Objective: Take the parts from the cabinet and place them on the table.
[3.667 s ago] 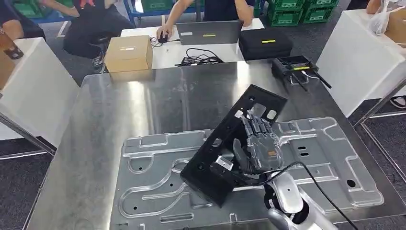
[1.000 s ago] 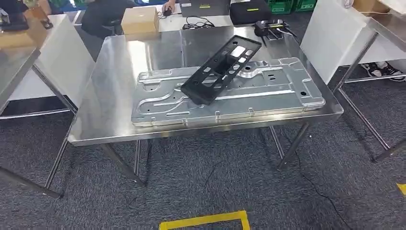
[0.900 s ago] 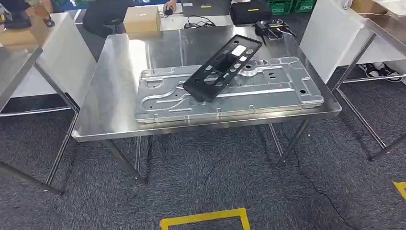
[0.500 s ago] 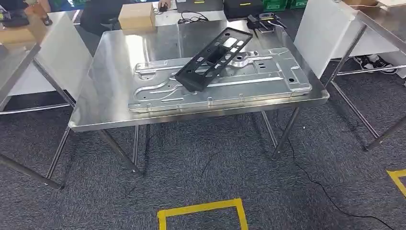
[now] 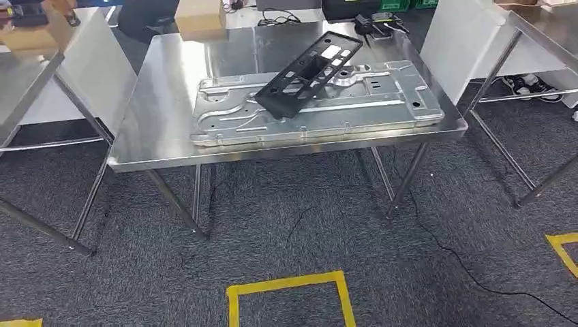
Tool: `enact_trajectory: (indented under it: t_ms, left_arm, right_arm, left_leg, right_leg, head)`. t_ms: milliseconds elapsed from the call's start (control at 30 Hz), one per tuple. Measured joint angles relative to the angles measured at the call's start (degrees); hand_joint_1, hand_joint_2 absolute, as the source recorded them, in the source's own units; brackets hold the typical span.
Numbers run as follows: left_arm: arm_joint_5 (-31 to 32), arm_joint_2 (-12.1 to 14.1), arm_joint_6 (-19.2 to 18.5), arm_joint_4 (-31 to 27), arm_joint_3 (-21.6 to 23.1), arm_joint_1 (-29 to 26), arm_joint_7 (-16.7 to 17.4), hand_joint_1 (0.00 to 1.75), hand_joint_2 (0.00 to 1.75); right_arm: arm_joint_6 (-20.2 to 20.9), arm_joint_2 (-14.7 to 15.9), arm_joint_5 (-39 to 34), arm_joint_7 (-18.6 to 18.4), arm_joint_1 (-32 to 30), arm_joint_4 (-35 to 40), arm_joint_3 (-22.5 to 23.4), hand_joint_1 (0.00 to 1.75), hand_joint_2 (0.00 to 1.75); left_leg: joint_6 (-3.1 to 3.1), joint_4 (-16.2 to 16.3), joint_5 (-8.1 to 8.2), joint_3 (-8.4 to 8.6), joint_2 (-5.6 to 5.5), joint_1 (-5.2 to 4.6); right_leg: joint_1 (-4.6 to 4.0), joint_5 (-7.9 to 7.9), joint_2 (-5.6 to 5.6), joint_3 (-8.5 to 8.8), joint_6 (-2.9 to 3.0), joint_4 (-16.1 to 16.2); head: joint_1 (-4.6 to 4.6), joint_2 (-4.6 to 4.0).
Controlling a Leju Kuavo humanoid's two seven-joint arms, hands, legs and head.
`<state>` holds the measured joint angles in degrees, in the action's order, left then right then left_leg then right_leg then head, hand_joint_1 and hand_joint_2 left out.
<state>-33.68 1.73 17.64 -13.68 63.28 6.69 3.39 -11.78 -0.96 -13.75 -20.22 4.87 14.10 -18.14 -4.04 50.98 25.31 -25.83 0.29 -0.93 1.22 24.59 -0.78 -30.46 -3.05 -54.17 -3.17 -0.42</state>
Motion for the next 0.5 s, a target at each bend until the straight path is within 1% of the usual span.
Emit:
enact_trajectory:
  t_ms: [33,67,100,133,167,200,233,267,300,333,367,400,433,467,500]
  left_arm:
    - [-0.09,0.00,-0.04,0.00,-0.02,0.05,-0.04,0.00,0.00]
    - [-0.15,0.06,-0.09,0.00,-0.04,0.09,-0.07,0.00,0.00]
    - [-0.17,0.04,-0.09,0.00,-0.07,0.00,-0.07,0.00,0.00]
    - [-0.17,0.04,-0.15,0.00,-0.07,-0.05,-0.07,0.00,0.00]
    - [-0.17,0.02,-0.22,0.00,-0.07,-0.15,-0.07,0.00,0.00]
    - [-0.22,-0.02,-0.24,0.00,-0.07,-0.25,-0.07,0.00,0.00]
    - [-0.22,-0.02,-0.24,0.00,-0.07,-0.29,-0.07,0.00,0.00]
    - [-0.22,-0.02,-0.26,0.00,-0.07,-0.28,-0.07,0.00,0.00]
    - [-0.22,-0.02,-0.29,0.00,-0.07,-0.22,-0.07,0.00,0.00]
    - [-0.22,-0.02,-0.31,0.00,-0.07,-0.13,-0.07,0.00,0.00]
    - [-0.24,0.00,-0.28,0.00,-0.07,0.07,-0.02,0.00,0.00]
    - [-0.22,-0.02,-0.31,0.00,-0.07,0.14,0.00,0.00,0.00]
    - [-0.22,-0.02,-0.35,0.00,-0.07,0.10,0.02,0.00,0.00]
    - [-0.20,-0.02,-0.35,0.00,-0.07,-0.03,0.02,0.00,0.00]
    - [-0.22,0.11,-0.35,0.02,-0.07,-0.15,0.09,0.00,0.00]
  right_arm:
    - [-0.04,0.02,0.07,0.00,0.00,-0.11,-0.02,0.00,0.00]
    - [-0.07,-0.02,0.07,0.02,0.00,-0.22,-0.02,0.00,0.00]
    - [-0.07,-0.02,0.07,0.11,-0.05,-0.26,-0.04,0.00,0.00]
    - [-0.07,-0.02,0.07,0.11,-0.04,-0.33,-0.04,0.00,0.00]
    - [-0.07,-0.07,0.02,0.15,-0.05,-0.35,-0.04,0.00,0.00]
    - [-0.07,-0.11,0.04,0.22,-0.08,-0.42,-0.07,0.00,0.00]
    - [-0.07,-0.13,0.04,0.28,-0.08,-0.46,-0.07,0.00,0.00]
    - [-0.07,-0.13,0.04,0.31,-0.09,-0.52,-0.07,0.00,0.00]
    - [-0.09,-0.13,0.04,0.35,-0.10,-0.55,-0.07,0.00,0.00]
    - [-0.22,-0.13,0.04,0.35,-0.26,-0.63,-0.07,0.00,0.00]
    - [-0.22,-0.15,0.02,0.35,-0.36,-0.77,-0.07,0.00,0.00]
    - [-0.24,-0.15,0.02,0.35,-0.39,-0.79,-0.07,0.00,0.00]
    - [-0.24,-0.15,-0.02,0.35,-0.39,-0.85,-0.07,0.00,0.00]
    - [-0.26,-0.20,-0.02,0.35,-0.25,-0.85,-0.05,0.00,0.00]
    - [-0.22,-0.52,-0.02,0.35,-0.21,-0.85,-0.07,0.00,0.00]
  left_leg:
    - [-0.09,-0.43,-0.54,-0.04,-0.22,0.17]
    - [-0.42,-0.36,-0.78,-0.39,-0.38,0.25]
    - [-0.47,-0.35,-0.95,-0.68,-0.55,0.20]
    - [-0.52,-0.28,-1.13,-0.95,-0.73,0.09]
    - [-0.47,-0.15,-1.28,-1.22,-0.99,0.04]
    - [-0.39,0.01,-1.36,-1.44,-1.36,0.03]
    - [-0.33,0.22,-1.39,-1.56,-1.80,0.04]
    - [-0.27,0.52,-1.39,-1.66,-2.32,0.11]
    - [-0.14,1.00,-1.30,-1.84,-2.81,0.15]
    - [0.17,1.67,-1.10,-2.28,-3.22,0.17]
    - [0.62,2.74,-0.81,-3.14,-3.59,-0.46]
    - [0.76,2.80,-1.00,-3.54,-4.00,-0.13]
    - [1.03,2.79,-1.16,-3.73,-4.27,-0.04]
    - [1.32,2.73,-1.35,-3.92,-4.78,0.05]
    - [1.50,3.05,-1.34,-4.15,-5.22,0.09]
  right_leg:
    - [0.14,1.60,0.23,-0.74,-0.06,-1.71]
    - [0.03,4.10,0.34,-2.22,-0.06,-5.04]
    - [0.00,7.11,0.49,-4.45,-0.18,-10.44]
    - [0.00,9.36,0.55,-6.56,-0.33,-15.64]
    - [-0.02,10.25,0.60,-7.82,-0.44,-18.89]
    - [-0.01,9.71,0.60,-7.67,-0.49,-19.12]
    - [0.02,7.93,0.65,-5.93,-0.51,-16.36]
    - [0.08,5.43,0.91,-3.00,-0.53,-11.28]
    - [0.20,3.08,1.67,0.08,-0.52,-5.65]
    - [0.48,2.25,4.10,2.21,-0.49,-1.20]
    - [0.47,2.91,4.71,2.56,-0.06,-0.31]
    - [0.42,2.80,4.23,1.99,0.20,-0.86]
    - [0.17,2.82,3.80,1.91,0.45,-0.91]
    - [-0.06,2.70,3.32,1.91,0.80,-0.91]
    - [0.41,2.45,2.49,1.83,1.23,-0.71]
  head:
    - [0.07,0.00]
    - [0.09,0.00]
    - [0.15,0.00]
    - [0.15,0.00]
    - [0.15,0.00]
    - [0.15,0.00]
    - [0.13,0.00]
    - [0.13,0.00]
    - [0.13,0.00]
    - [0.15,0.00]
    - [0.15,0.00]
    - [0.15,0.00]
    - [0.11,0.00]
    - [0.13,0.00]
    - [0.13,0.00]
